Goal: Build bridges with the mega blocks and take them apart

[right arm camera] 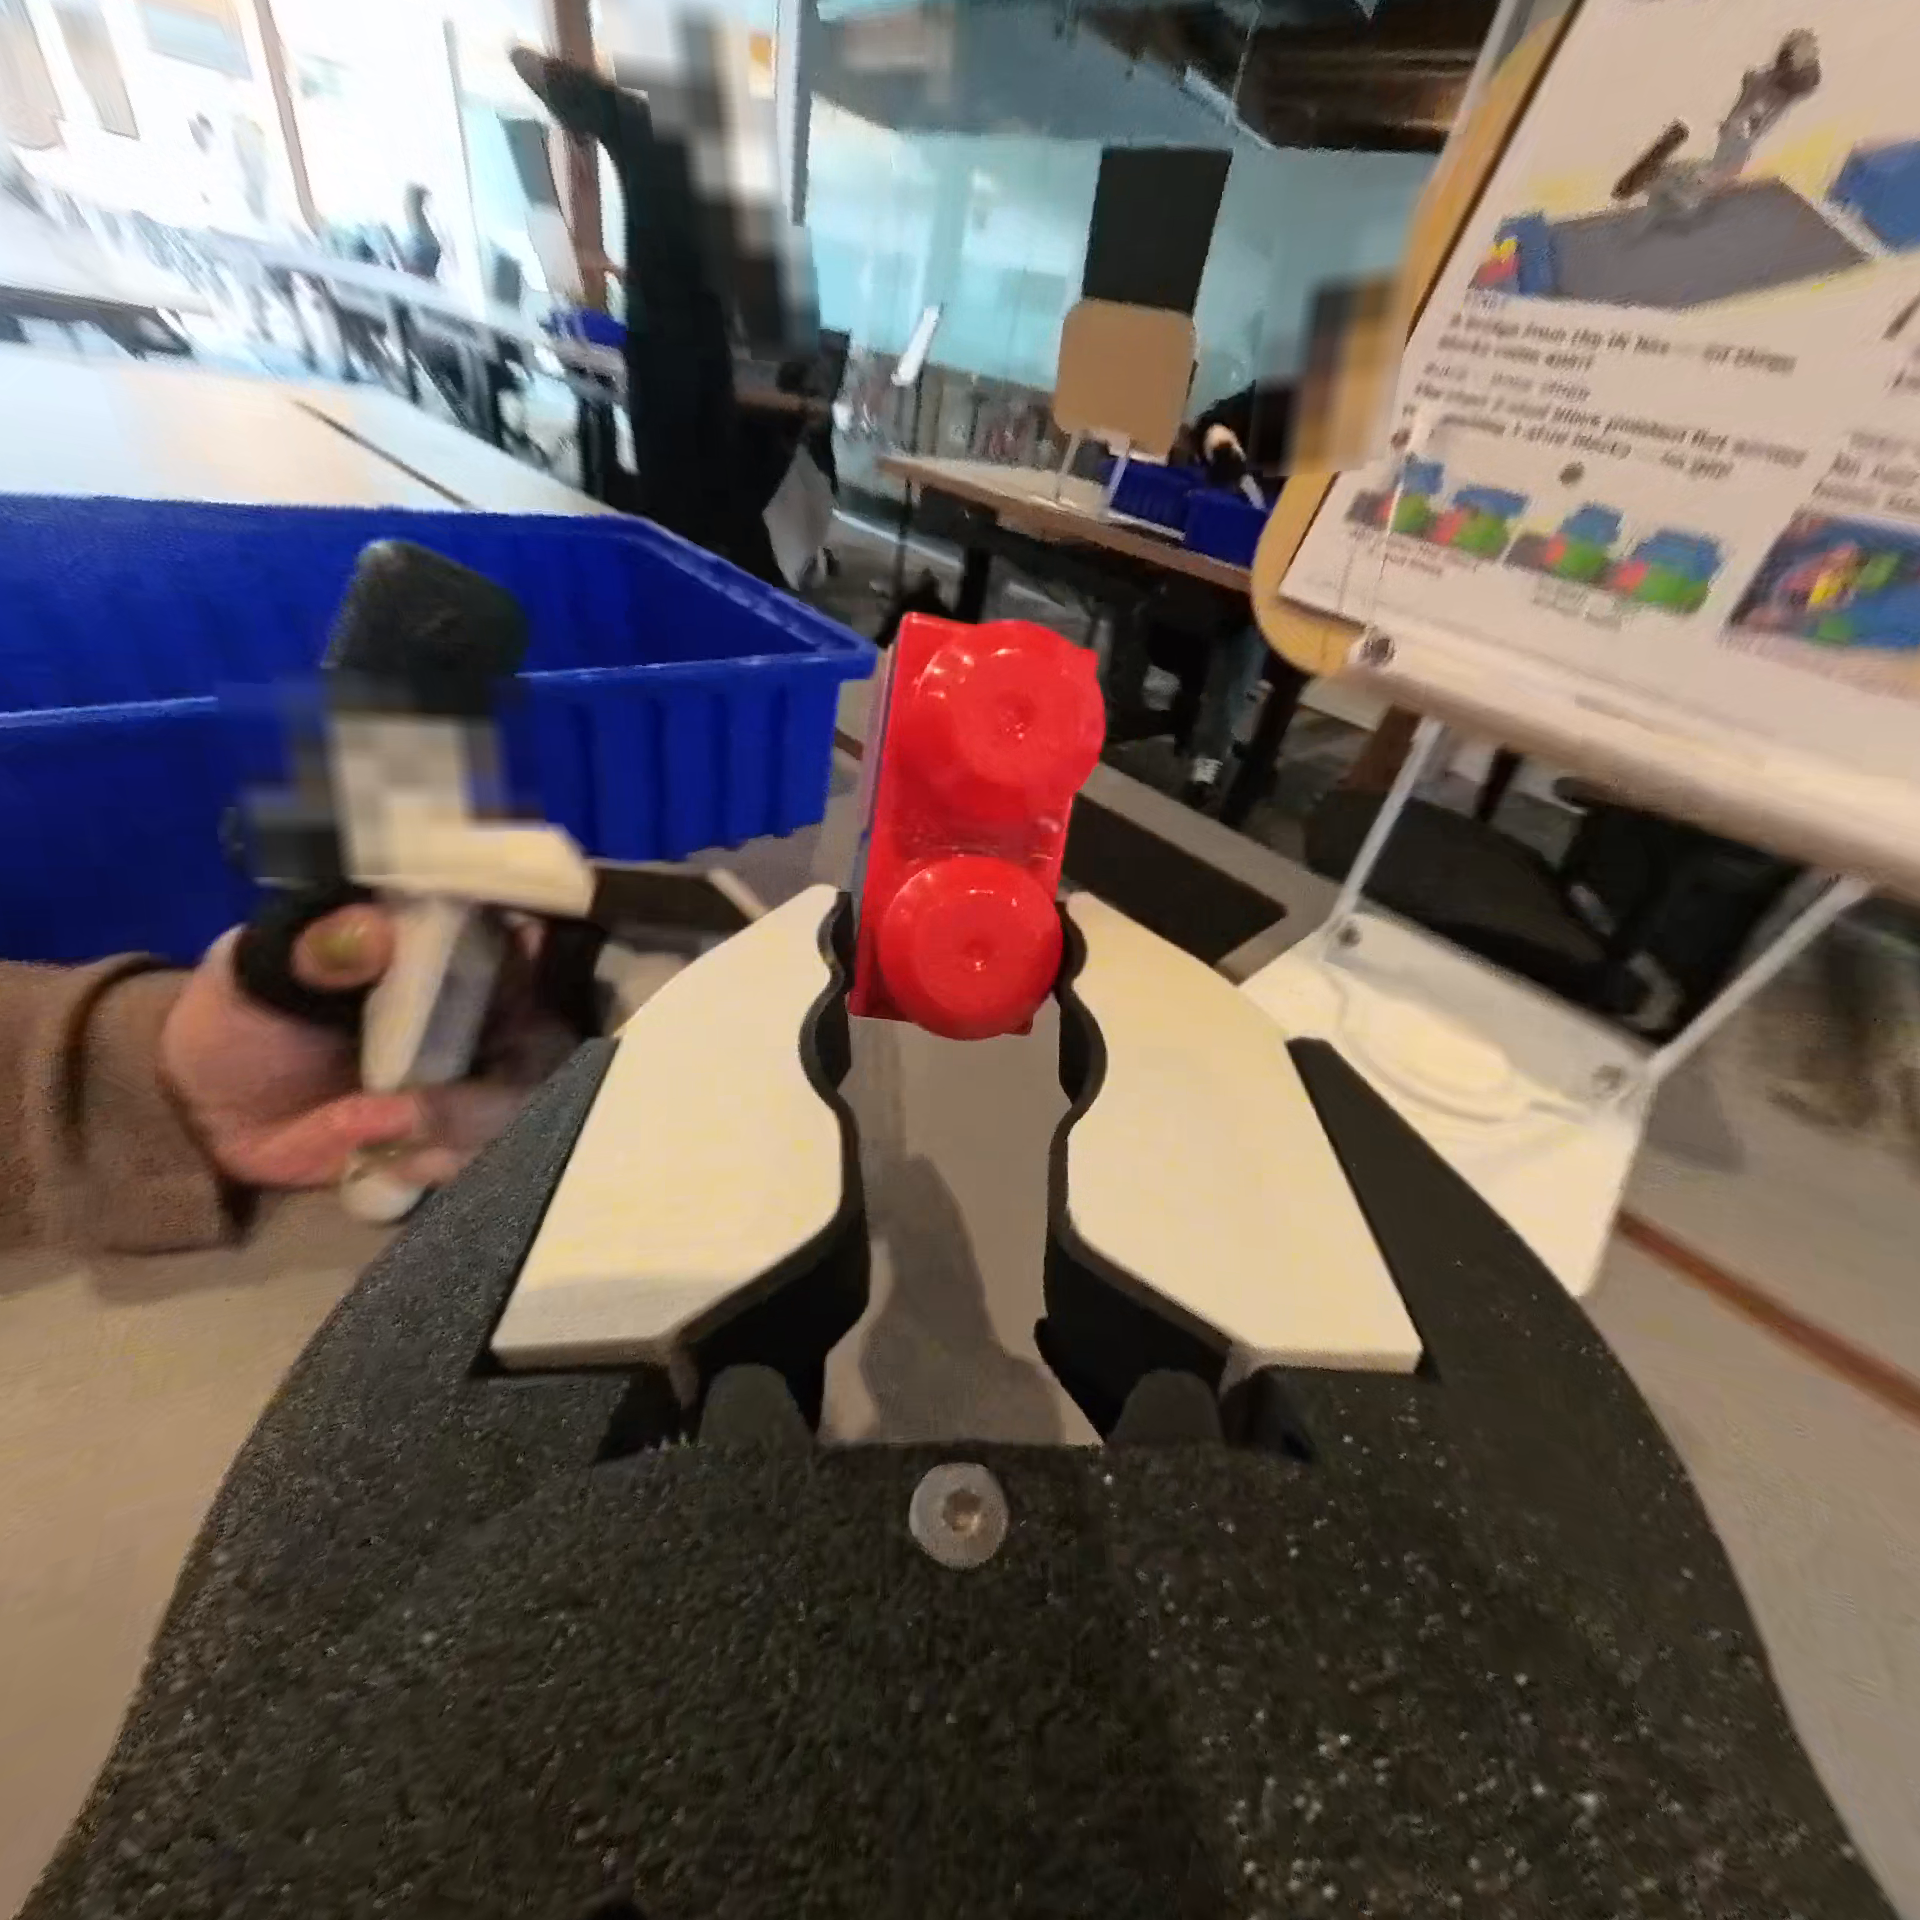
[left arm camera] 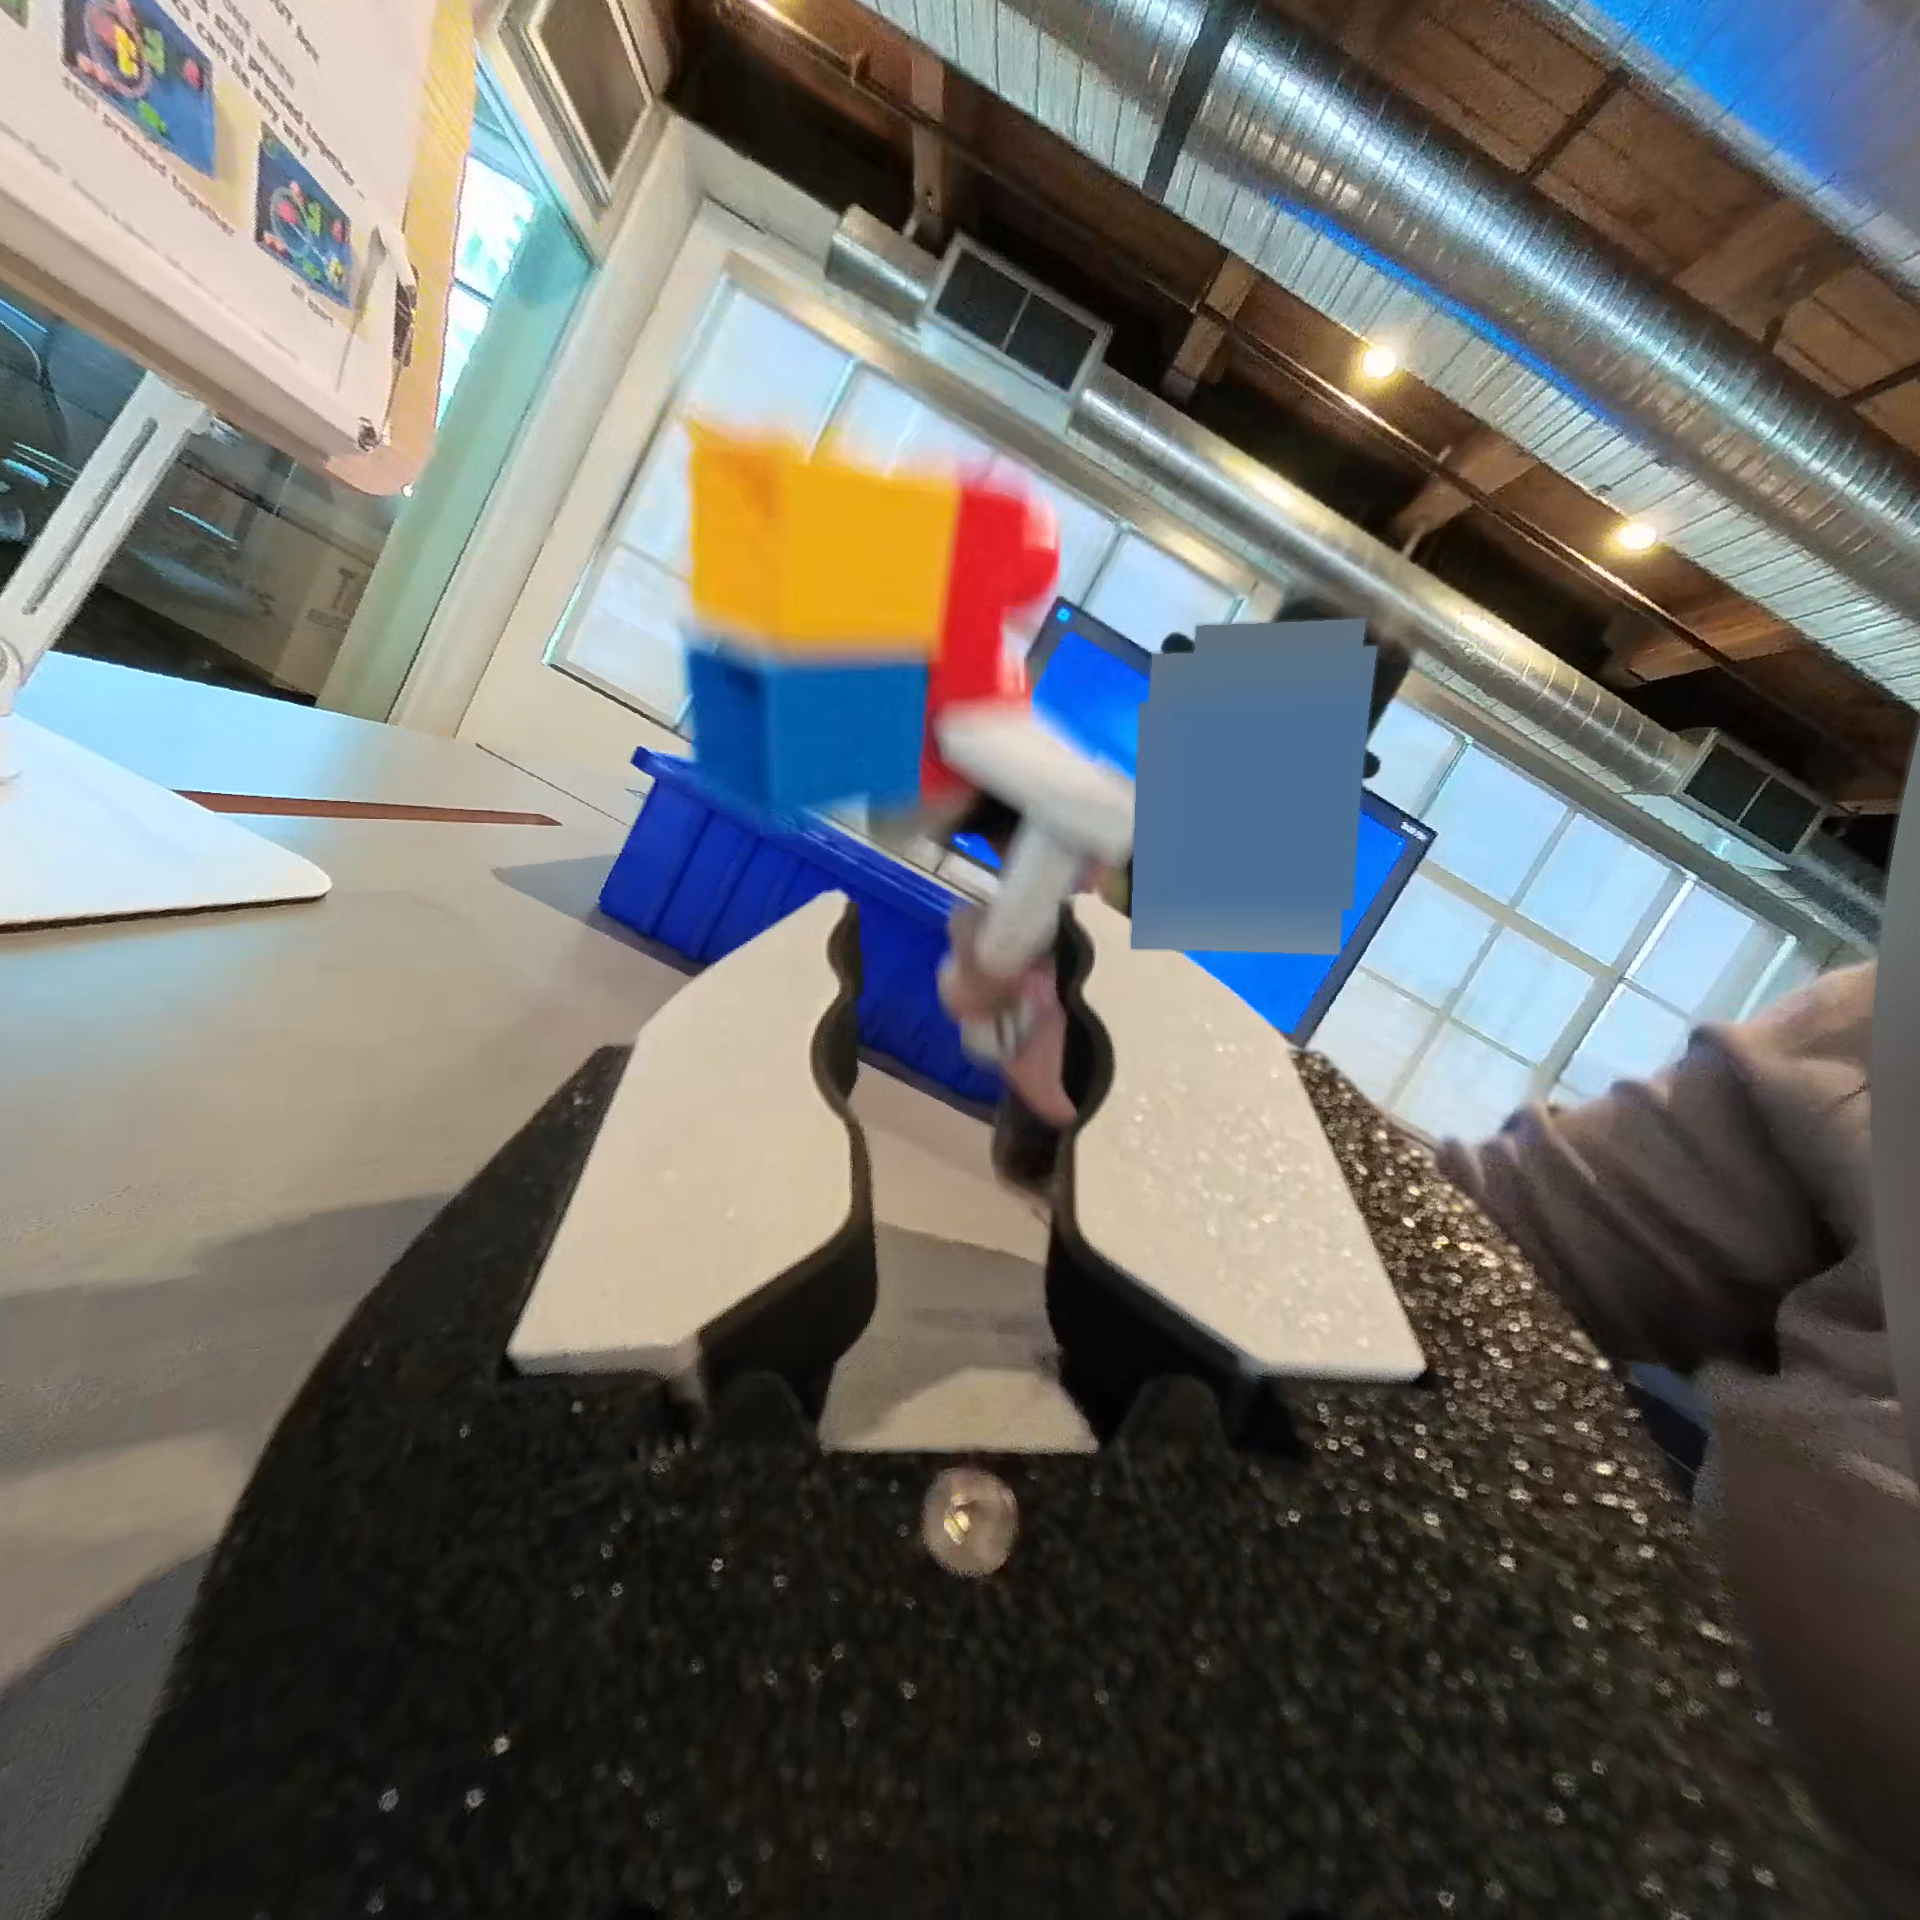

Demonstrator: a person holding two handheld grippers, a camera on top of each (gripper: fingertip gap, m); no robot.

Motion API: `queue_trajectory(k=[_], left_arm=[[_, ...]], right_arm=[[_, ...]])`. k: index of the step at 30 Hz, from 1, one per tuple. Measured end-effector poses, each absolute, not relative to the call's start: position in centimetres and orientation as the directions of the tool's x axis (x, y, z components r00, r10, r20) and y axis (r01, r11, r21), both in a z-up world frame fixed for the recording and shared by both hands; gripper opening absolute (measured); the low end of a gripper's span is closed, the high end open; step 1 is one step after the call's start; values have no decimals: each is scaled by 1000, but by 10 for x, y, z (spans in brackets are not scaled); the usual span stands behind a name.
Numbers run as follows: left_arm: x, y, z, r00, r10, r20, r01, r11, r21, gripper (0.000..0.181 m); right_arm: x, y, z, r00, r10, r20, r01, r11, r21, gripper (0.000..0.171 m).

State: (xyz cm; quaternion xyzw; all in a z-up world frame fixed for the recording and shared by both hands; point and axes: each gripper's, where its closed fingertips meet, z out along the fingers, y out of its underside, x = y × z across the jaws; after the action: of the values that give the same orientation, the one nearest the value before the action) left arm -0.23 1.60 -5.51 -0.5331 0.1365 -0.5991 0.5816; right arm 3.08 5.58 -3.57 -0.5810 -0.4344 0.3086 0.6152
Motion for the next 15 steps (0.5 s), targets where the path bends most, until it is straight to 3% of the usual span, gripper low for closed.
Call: queue_trajectory(k=[4,11,15], left_arm=[[-4,19,-57,270,-829,491,559,-281,-781,43],[10,19,-64,239,-823,515,504,-348,-790,75],[15,15,-64,228,-839,494,483,-344,-806,75]], right_arm=[[49,43,-71,398,916,51,5,54,-999,36],[35,23,-77,110,982,-151,-84,-142,-986,36],[32,12,-77,-2,980,-198,-89,-198,-976,36]])
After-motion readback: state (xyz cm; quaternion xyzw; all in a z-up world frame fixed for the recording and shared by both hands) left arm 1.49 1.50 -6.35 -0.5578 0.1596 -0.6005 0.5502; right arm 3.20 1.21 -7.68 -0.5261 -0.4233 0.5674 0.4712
